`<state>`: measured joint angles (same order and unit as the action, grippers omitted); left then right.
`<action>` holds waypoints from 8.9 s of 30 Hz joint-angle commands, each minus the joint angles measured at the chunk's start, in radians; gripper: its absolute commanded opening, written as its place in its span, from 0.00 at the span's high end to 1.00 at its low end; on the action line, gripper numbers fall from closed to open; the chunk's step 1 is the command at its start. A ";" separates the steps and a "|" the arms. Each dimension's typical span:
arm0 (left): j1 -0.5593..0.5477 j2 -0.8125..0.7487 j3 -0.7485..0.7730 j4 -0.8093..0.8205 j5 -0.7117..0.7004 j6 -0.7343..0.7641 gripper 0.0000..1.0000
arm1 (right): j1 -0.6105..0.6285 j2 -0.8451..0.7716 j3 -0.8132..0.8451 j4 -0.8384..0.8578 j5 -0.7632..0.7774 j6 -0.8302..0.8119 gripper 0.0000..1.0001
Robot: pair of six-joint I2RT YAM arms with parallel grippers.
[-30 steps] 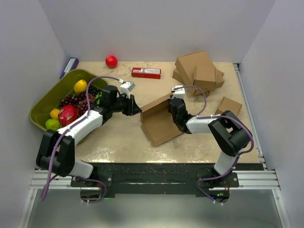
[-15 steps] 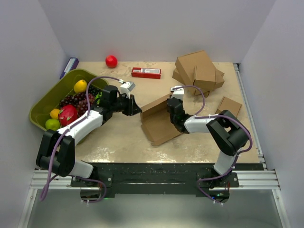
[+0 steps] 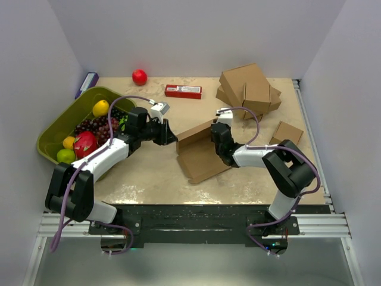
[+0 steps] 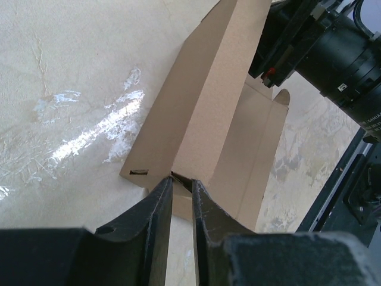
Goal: Fold the paper box
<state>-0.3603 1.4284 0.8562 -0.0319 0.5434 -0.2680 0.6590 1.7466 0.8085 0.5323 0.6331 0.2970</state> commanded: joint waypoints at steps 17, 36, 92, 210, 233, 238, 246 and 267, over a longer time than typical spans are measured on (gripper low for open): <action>-0.005 -0.083 -0.020 -0.028 -0.042 0.055 0.18 | -0.002 -0.347 -0.244 0.046 -0.150 -0.013 0.05; -0.005 -0.224 0.009 -0.037 -0.272 0.096 0.16 | -0.236 -0.597 -0.177 -0.225 -0.510 0.155 0.01; -0.292 0.351 0.520 -0.295 -0.611 0.282 0.73 | -0.322 -0.779 0.148 -0.963 -0.607 0.188 0.02; -0.106 0.165 0.503 -0.502 0.573 0.681 0.76 | -0.001 -0.463 0.551 -1.382 -0.961 -0.348 1.00; -0.095 0.081 0.420 -0.212 0.319 0.492 1.00 | -0.021 -0.484 0.537 -1.289 -0.670 -0.135 0.03; -0.043 0.024 0.316 -0.042 0.264 0.390 1.00 | -0.113 -0.538 0.538 -1.247 -0.621 -0.079 0.01; 0.011 -0.013 0.219 0.101 0.244 0.297 1.00 | -0.251 -0.640 0.479 -1.100 -0.592 -0.044 0.01; 0.077 0.079 0.190 0.207 0.317 0.188 1.00 | -0.435 -0.604 -0.078 -0.452 -0.912 0.142 0.11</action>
<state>-0.2848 1.5112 1.0496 0.0921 0.7933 -0.0456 0.2279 1.1160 0.7872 -0.1848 -0.2039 0.3790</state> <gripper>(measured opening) 0.027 0.894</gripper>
